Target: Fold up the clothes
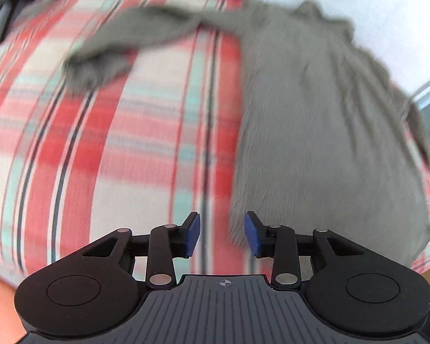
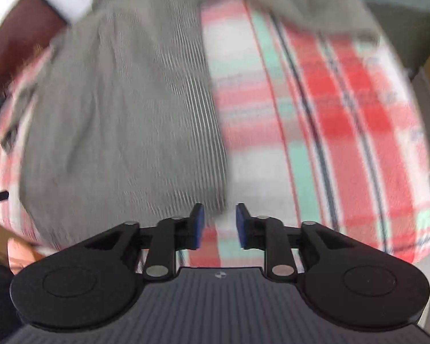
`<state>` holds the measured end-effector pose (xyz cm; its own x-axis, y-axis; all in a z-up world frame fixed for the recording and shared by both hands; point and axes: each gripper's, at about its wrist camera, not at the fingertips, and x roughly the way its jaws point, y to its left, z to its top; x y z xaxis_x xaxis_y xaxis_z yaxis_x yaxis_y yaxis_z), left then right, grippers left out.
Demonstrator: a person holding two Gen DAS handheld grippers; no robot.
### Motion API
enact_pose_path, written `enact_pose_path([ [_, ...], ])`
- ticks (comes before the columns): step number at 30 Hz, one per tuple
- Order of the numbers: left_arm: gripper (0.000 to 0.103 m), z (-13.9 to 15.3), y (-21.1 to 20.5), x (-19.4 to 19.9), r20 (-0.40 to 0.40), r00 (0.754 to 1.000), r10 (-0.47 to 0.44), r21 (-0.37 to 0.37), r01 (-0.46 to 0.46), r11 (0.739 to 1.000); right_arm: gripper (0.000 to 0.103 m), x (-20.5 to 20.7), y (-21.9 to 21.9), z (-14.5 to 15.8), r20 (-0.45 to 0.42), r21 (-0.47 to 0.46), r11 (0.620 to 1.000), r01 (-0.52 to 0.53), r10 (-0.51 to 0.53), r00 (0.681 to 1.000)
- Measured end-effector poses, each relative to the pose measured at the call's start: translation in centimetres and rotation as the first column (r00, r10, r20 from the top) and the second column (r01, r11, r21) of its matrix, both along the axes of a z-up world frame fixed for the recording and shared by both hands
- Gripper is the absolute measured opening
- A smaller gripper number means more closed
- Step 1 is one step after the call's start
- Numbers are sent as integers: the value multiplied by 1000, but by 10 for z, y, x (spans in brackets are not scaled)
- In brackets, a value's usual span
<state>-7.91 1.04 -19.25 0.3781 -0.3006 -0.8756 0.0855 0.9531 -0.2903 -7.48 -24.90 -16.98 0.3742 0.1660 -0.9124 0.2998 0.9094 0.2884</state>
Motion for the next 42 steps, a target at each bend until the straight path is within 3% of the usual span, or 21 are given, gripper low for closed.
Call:
enact_pose_path([
  [3,52,15,-18,29,74,997,-27,-2,27,1000,31,25,-1,26,114,-36,999,8,-3,993],
  [6,60,22,-39,60,124,992,-30,8,30,1000,31,62,-1,37,199,-29,1000,5,1,980],
  [10,61,18,-65,101,147,989,14,33,-19,999,45,125,-16,28,255,20,1000,3,-8,967],
  [17,61,-4,-97,162,123,979,162,171,-182,968,45,228,-54,-32,189,88,995,53,-69,980],
  [21,61,-17,-106,179,95,978,188,227,-205,952,45,251,-68,-65,117,176,981,84,-106,987],
  [24,61,-19,-110,190,88,975,206,217,-221,951,44,251,-73,-70,154,233,968,97,-135,979],
  [25,61,-18,-110,194,87,971,221,200,-234,951,40,251,-74,-70,168,239,966,102,-144,975],
  [26,61,-18,-110,198,85,968,238,184,-250,951,29,251,-75,-70,183,236,966,109,-154,971],
  [27,61,-18,-110,204,82,961,265,165,-275,947,5,250,-78,-69,198,225,967,123,-169,966],
  [32,63,-24,-101,234,55,932,358,92,-361,928,5,247,-92,-63,238,151,966,208,-240,941],
  [39,62,-41,-85,266,35,914,405,75,-407,910,3,249,-104,-64,220,77,962,263,-274,936],
  [40,60,-42,-84,269,38,911,410,68,-412,909,3,250,-101,-65,213,63,965,255,-263,941],
  [41,45,-43,-83,271,40,911,411,63,-413,909,3,251,-99,-65,208,50,968,244,-250,946],
  [42,9,-43,-83,274,42,916,398,64,-400,914,3,250,-98,-65,205,44,970,238,-242,949],
])
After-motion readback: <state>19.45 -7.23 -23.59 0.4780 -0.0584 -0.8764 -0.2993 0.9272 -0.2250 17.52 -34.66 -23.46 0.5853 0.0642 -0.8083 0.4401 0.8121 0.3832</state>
